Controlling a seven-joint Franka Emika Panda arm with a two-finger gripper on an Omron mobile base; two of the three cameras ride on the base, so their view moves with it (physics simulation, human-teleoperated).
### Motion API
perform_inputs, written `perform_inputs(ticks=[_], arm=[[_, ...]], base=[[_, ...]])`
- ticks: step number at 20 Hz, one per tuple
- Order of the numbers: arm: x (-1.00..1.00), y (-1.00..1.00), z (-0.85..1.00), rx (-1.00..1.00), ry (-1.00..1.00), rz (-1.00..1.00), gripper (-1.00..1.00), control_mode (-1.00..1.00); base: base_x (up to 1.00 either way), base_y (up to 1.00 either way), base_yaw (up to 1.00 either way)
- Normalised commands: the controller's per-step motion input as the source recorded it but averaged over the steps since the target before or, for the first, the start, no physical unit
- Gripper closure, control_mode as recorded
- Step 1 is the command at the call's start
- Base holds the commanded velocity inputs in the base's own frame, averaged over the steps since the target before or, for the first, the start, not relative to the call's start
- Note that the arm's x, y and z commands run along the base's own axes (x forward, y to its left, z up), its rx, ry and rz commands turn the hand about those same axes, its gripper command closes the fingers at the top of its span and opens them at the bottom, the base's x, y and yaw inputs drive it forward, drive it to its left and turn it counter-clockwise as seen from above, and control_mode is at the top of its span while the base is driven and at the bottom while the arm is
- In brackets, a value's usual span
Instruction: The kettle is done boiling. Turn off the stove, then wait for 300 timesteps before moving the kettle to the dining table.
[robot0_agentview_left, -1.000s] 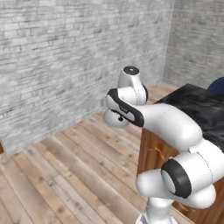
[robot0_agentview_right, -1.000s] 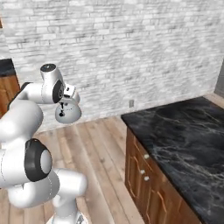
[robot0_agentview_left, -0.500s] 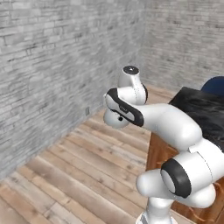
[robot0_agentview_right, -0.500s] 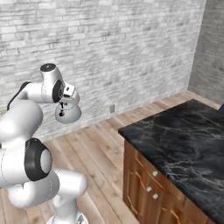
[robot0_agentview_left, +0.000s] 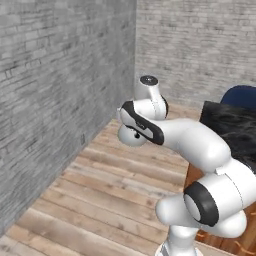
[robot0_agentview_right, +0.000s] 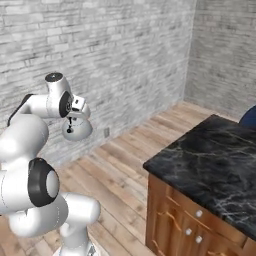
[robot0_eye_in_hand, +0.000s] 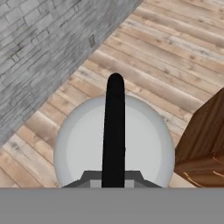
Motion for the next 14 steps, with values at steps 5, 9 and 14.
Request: perform_inputs(ticks=[5, 9, 14], arm=[[0.00, 0.00, 0.00, 0.00, 0.00, 0.00, 1.00, 1.00], [0.00, 0.00, 0.00, 0.00, 0.00, 0.00, 1.00, 1.00], [0.00, 0.00, 0.00, 0.00, 0.00, 0.00, 1.00, 1.00]], base=[[0.32, 0.66, -0.42], [0.29, 0.64, -0.43], [0.27, 0.62, -0.44]])
